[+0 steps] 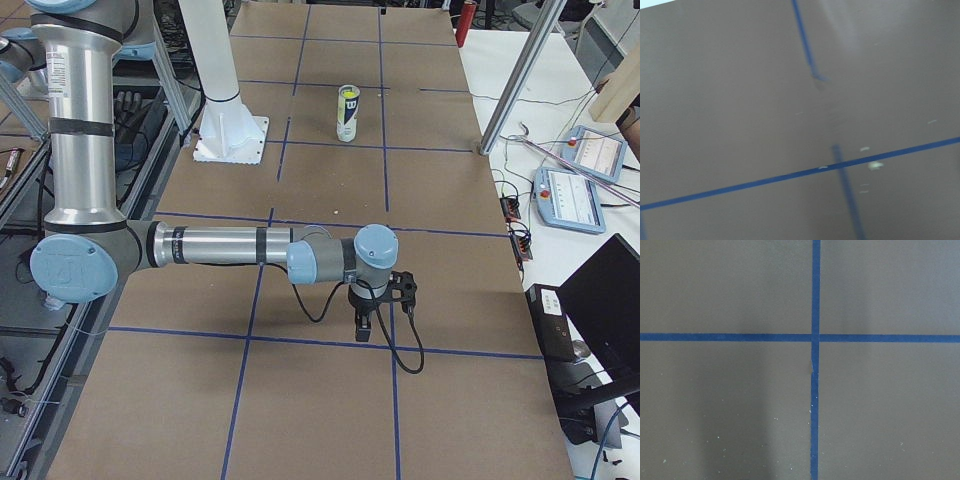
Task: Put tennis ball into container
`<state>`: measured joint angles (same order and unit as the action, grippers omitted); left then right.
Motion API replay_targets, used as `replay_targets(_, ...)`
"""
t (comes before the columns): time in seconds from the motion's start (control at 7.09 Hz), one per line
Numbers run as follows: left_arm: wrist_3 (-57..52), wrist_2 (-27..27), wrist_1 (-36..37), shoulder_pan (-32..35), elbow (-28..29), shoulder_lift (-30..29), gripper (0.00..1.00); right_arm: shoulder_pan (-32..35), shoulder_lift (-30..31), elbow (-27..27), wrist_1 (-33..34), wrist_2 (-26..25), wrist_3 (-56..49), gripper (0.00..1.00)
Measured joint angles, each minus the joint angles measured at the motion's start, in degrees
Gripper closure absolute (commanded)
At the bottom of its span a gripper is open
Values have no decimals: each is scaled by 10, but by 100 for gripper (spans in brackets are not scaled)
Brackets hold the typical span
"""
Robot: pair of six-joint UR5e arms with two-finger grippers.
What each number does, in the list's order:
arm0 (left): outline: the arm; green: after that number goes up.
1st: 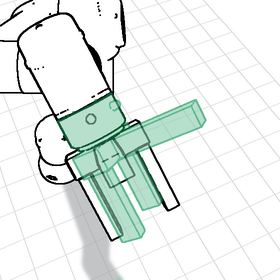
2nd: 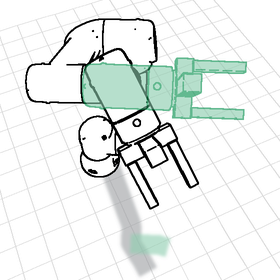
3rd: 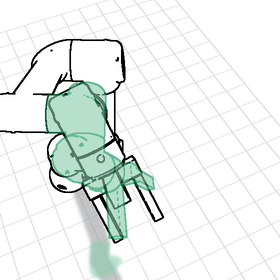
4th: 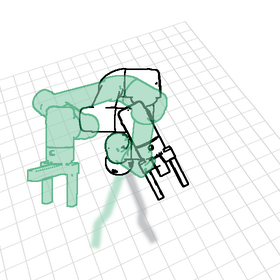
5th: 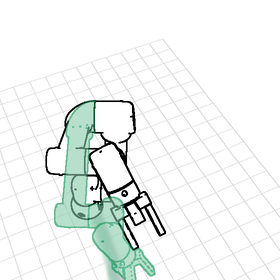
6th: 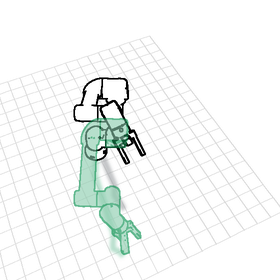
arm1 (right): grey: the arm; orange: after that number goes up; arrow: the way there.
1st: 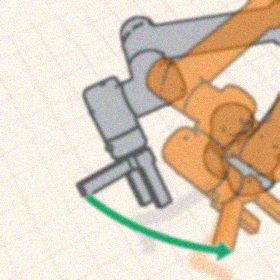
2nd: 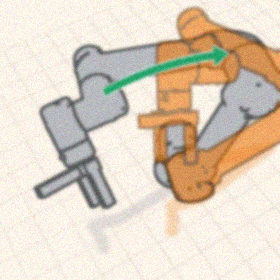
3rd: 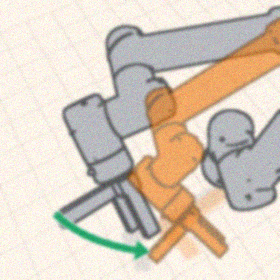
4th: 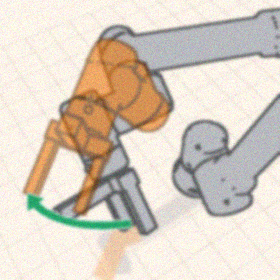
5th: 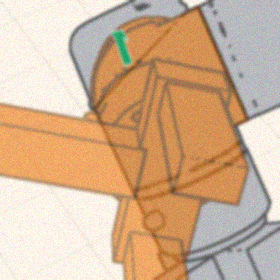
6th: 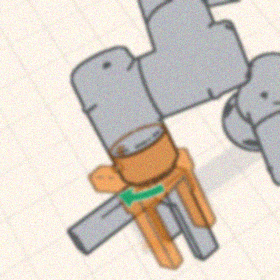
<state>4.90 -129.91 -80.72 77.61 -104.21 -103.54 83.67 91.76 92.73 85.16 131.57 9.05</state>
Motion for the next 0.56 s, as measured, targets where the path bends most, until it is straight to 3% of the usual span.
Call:
replay_targets(0.28, -136, -20, -64, 106, 93, 81, 0, 0, 0, 0, 0, 0, 0, 0)
replay_targets(0.56, -155, -20, -109, 145, 148, 113, 0, -1, 0, 0, 0, 0, 0, 0)
